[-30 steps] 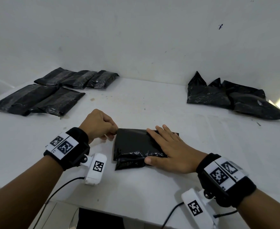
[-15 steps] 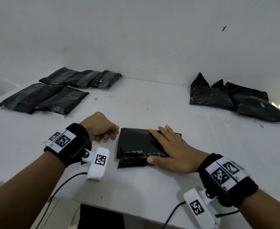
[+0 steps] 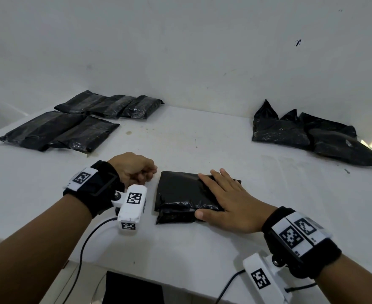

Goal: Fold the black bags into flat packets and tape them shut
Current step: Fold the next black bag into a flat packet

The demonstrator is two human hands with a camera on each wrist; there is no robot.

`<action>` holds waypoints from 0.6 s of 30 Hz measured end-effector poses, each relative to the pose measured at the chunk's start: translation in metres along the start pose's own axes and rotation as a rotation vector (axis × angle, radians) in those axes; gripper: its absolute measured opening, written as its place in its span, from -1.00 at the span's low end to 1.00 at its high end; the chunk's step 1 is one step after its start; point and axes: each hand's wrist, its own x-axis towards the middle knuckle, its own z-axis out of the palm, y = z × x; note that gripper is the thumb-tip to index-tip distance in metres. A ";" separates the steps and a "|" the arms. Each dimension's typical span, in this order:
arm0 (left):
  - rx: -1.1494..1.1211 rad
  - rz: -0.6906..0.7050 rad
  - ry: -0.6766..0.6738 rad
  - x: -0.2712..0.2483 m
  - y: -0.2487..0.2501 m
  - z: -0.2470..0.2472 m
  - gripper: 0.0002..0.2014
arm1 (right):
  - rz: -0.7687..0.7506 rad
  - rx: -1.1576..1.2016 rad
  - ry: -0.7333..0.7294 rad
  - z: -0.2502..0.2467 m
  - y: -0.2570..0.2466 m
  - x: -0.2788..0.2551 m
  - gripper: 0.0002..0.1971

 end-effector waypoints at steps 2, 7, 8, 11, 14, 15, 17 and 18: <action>0.110 0.176 0.131 -0.006 0.000 0.001 -0.86 | 0.000 0.001 -0.003 0.000 0.000 0.000 -0.08; 0.684 0.828 0.202 -0.043 0.003 0.029 -0.72 | 0.003 -0.003 -0.009 0.000 0.001 0.000 -0.07; 0.810 0.887 0.130 -0.051 0.000 0.040 -0.52 | 0.002 -0.006 -0.005 0.000 0.001 0.000 -0.07; 1.170 0.811 -0.123 -0.062 -0.015 0.065 -0.04 | -0.005 -0.017 -0.011 0.001 0.003 0.002 -0.03; 1.392 0.629 -0.222 -0.062 -0.028 0.075 -0.02 | -0.016 -0.053 -0.020 0.003 0.006 0.004 0.09; 1.407 0.604 -0.229 -0.063 -0.029 0.075 -0.05 | -0.016 -0.056 -0.016 0.003 0.006 0.004 0.08; 1.461 0.595 -0.234 -0.064 -0.027 0.073 -0.07 | -0.008 -0.052 -0.008 0.003 0.006 0.004 0.01; 1.497 0.593 -0.239 -0.066 -0.026 0.072 -0.07 | -0.006 -0.052 -0.006 0.002 0.005 0.003 0.00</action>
